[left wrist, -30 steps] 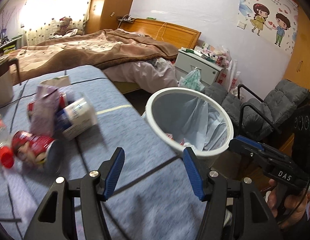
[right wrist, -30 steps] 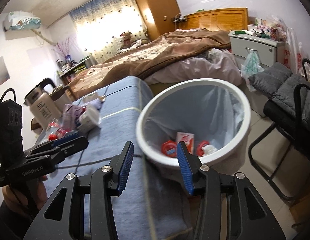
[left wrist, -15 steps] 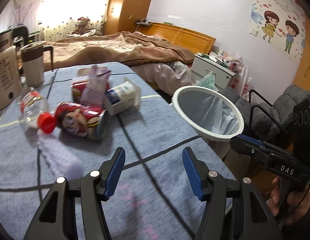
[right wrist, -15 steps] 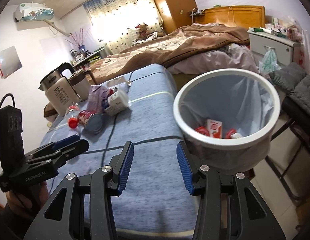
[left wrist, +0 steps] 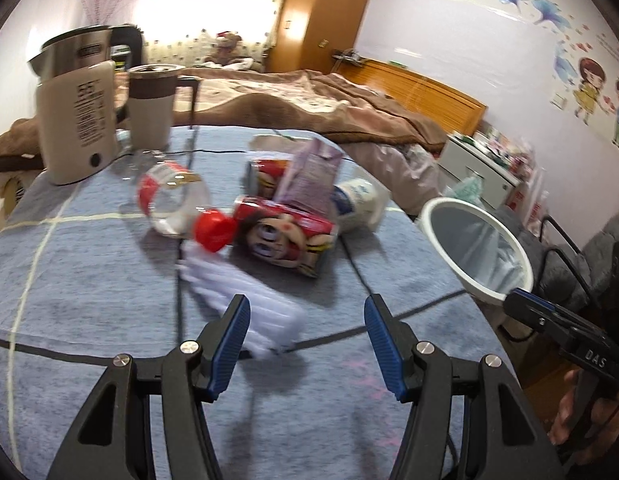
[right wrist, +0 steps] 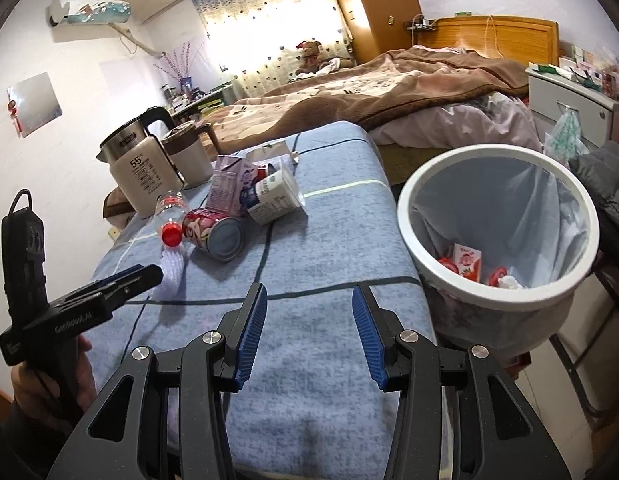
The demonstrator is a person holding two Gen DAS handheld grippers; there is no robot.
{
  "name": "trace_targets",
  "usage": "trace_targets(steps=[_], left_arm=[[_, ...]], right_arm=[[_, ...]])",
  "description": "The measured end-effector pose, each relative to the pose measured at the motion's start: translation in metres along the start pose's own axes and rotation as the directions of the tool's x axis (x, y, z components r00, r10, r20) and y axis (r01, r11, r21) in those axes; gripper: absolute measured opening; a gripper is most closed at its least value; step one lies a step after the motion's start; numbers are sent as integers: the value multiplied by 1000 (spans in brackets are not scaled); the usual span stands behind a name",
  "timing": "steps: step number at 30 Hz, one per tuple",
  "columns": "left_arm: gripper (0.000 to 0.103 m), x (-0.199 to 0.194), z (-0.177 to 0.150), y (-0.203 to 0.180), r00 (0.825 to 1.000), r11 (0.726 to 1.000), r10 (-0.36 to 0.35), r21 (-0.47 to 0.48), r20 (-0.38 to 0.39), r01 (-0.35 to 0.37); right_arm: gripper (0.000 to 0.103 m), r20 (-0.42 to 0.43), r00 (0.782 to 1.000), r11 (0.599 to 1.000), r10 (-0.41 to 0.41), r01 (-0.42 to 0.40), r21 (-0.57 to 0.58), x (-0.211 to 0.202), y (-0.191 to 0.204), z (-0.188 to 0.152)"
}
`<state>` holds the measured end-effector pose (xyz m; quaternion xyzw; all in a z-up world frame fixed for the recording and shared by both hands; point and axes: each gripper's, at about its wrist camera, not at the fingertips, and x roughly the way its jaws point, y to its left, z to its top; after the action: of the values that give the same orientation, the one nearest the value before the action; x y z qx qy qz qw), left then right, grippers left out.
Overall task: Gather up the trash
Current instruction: 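Grasp the white foam mesh sleeve with the left gripper while the right gripper grasps the white yogurt cup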
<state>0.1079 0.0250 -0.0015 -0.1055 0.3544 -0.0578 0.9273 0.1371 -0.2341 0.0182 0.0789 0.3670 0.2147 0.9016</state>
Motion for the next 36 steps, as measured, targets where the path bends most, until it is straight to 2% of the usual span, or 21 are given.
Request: trace_targets(steps=[5, 9, 15, 20, 22, 24, 27, 33, 36], left_arm=[[63, 1, 1, 16, 999, 998, 52, -37, 7, -52], [70, 8, 2, 26, 997, 993, 81, -82, -4, -81], [70, 28, 3, 30, 993, 982, 107, -151, -47, -113], [70, 44, 5, 32, 989, 975, 125, -174, -83, -138], [64, 49, 3, 37, 987, 973, 125, -183, -102, -143], [49, 50, 0, 41, 985, 972, 136, -176, -109, -154], [40, 45, -4, 45, 988, 976, 121, -171, -101, -137], [37, 40, -7, 53, 993, 983, 72, -160, -98, -88], [37, 39, -7, 52, 993, 986, 64, -149, -96, -78]], right_arm=[[46, -4, 1000, 1000, -2, 2, -31, 8, 7, 5], [47, -2, 1000, 999, -4, 4, -50, 14, 11, 10], [47, -4, 1000, 998, -7, 7, -66, 27, 14, 19], [48, -12, 1000, 997, -9, 8, -80, 40, 16, 29], [48, -15, 1000, 996, -12, 11, -91, 47, 18, 34], [49, -16, 1000, 994, -15, 13, -107, 54, 20, 39], [53, -20, 999, 991, -30, 27, -130, 68, 22, 49], [53, -28, 999, 990, -39, 35, -136, 95, 21, 70], [46, -33, 999, 988, -42, 36, -150, 108, 21, 79]])
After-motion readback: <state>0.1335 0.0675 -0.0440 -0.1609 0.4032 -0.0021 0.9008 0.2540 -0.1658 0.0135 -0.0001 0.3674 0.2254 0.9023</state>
